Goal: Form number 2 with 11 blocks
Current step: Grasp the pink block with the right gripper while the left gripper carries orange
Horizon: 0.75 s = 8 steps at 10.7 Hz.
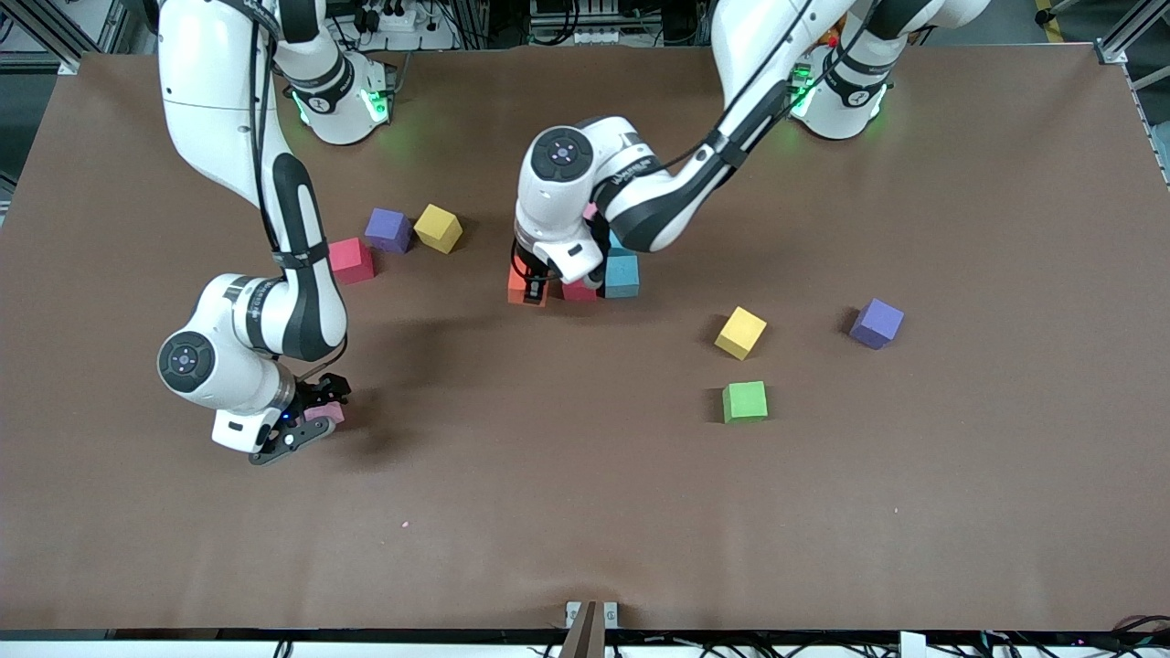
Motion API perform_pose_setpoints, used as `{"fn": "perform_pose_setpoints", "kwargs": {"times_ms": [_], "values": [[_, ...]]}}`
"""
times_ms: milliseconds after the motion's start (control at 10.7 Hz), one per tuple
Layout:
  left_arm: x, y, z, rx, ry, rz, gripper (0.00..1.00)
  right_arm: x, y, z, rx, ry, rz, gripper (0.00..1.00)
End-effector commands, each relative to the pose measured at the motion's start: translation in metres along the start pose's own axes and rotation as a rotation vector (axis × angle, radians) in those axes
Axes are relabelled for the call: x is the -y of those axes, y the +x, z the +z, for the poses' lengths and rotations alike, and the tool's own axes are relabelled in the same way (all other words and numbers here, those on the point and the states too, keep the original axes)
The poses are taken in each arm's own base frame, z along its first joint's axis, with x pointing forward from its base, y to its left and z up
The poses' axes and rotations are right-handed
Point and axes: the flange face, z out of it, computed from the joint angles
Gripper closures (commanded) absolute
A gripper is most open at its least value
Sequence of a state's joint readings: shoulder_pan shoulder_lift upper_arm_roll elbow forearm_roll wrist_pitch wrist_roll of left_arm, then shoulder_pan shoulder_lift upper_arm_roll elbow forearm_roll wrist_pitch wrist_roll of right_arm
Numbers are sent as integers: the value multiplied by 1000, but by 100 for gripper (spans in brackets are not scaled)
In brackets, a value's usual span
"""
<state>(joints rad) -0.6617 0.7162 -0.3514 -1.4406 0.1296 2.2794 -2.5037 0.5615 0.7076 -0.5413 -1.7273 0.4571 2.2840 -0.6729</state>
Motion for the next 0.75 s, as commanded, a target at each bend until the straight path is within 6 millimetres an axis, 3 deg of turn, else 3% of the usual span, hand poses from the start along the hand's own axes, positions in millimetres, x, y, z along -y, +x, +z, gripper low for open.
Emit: {"fn": "perform_pose_setpoints", "kwargs": {"times_ms": [0,280,652], "values": [[16,-7,22,-27,7,-61,53,1,-7,5,-9,33,8,0],[26,3,59,-73,50,-80,53,2,-4,0,-12,35,5,0],[32,13,80,-104,74,-105,53,2,-2,-4,-19,34,11,0]]}}
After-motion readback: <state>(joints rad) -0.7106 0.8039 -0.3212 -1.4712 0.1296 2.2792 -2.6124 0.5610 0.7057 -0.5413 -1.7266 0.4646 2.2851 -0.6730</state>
